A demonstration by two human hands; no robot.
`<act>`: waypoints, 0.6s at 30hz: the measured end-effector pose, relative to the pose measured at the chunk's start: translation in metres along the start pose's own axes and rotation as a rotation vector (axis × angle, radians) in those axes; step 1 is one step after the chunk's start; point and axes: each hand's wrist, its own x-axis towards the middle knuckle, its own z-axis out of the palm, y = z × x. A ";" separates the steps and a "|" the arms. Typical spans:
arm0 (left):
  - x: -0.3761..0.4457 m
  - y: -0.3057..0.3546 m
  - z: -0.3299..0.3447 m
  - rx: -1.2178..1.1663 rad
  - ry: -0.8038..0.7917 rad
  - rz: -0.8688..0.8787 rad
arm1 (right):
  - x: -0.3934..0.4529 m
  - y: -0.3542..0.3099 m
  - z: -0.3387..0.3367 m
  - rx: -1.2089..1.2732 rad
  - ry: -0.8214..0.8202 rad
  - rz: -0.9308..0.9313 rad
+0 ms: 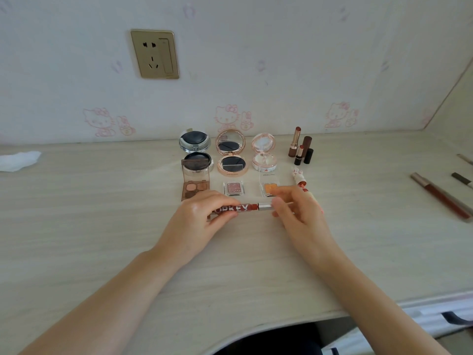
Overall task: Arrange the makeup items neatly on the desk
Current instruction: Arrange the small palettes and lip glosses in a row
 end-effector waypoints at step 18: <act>0.000 0.006 0.000 -0.020 0.040 -0.013 | -0.004 -0.006 -0.006 0.135 0.160 -0.036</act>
